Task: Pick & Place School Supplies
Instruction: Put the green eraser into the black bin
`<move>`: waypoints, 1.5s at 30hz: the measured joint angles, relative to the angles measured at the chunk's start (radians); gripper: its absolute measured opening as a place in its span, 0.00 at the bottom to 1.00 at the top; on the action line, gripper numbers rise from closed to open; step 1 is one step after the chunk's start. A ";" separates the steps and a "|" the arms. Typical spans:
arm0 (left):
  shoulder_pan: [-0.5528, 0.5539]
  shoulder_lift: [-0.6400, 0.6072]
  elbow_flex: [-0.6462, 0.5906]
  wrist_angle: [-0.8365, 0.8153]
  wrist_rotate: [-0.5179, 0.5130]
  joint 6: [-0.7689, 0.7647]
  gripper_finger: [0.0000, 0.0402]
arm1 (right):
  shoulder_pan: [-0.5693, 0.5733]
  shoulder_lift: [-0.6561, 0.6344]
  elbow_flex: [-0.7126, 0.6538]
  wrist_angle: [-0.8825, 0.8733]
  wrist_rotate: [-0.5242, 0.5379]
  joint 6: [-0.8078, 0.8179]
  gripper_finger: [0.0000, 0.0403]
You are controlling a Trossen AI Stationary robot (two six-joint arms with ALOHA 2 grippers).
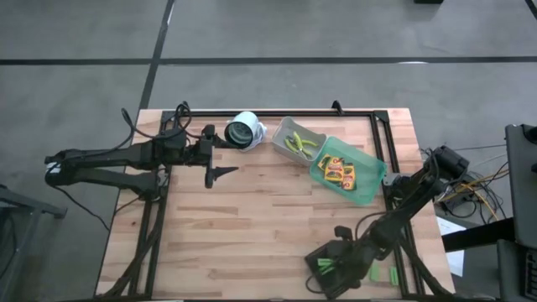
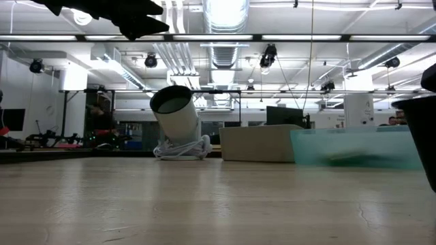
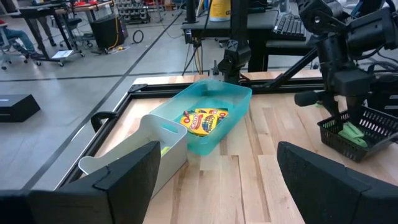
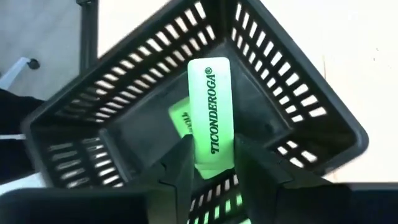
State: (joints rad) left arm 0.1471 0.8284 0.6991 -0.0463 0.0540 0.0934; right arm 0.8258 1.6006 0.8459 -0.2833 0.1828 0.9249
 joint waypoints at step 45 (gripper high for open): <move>0.000 0.000 0.000 0.000 0.000 0.000 0.82 | 0.230 -0.246 -0.001 -0.298 0.186 0.971 0.34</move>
State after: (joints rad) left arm 0.1471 0.8284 0.6991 -0.0460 0.0540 0.0937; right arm 1.0556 1.3545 0.8448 -0.5817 0.3689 1.8956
